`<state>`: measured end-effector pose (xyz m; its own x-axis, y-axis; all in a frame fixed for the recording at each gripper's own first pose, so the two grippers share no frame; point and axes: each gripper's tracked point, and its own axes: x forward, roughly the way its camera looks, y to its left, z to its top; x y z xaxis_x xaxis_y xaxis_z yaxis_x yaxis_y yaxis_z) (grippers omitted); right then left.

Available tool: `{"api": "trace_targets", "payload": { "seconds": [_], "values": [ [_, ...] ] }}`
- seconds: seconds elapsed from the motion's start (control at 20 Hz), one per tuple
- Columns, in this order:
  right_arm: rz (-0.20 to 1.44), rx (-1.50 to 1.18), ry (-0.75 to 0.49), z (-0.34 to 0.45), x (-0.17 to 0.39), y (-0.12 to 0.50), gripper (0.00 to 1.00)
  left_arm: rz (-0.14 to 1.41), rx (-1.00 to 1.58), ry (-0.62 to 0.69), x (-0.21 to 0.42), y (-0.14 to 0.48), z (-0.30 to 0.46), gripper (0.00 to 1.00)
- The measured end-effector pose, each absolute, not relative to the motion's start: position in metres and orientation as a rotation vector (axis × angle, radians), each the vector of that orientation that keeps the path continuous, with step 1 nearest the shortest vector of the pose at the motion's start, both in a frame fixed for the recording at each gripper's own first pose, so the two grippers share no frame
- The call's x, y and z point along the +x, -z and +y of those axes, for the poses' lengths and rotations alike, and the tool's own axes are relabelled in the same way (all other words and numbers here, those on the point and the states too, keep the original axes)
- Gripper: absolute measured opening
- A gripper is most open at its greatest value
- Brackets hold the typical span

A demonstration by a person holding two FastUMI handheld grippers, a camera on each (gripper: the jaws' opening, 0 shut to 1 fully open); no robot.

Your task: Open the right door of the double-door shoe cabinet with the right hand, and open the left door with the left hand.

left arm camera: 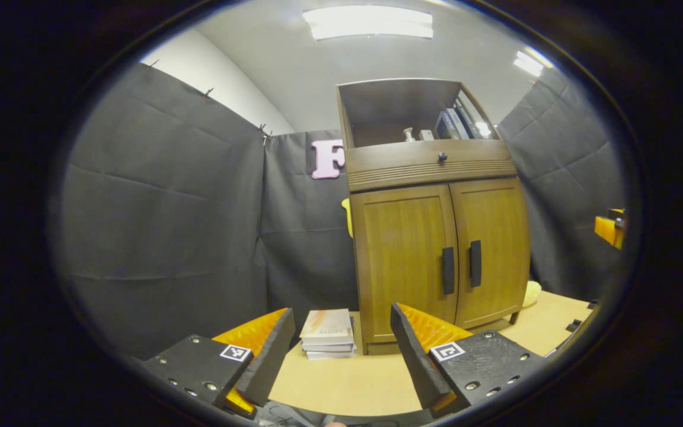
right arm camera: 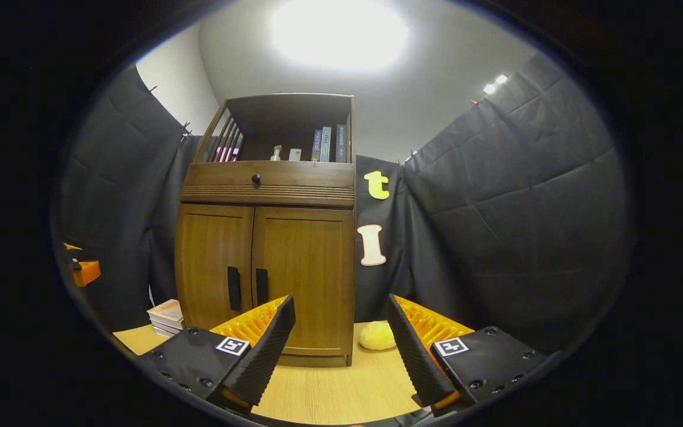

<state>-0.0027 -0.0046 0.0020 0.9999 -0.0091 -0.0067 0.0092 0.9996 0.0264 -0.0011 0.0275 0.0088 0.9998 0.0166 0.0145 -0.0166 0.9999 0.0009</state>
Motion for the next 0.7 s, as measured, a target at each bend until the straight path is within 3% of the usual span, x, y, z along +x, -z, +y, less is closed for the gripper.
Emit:
{"api": "trace_targets", "payload": {
  "seconds": [0.4,0.7],
  "values": [
    [0.006,0.04,-0.027,0.002,0.008,-0.005,0.96,-0.018,0.006,-0.059,-0.014,-0.011,0.045,0.93],
    [-0.002,0.033,-0.094,0.039,0.055,-0.009,0.98,-0.006,0.018,-0.089,-0.017,-0.006,0.056,0.93]
  ]
}}
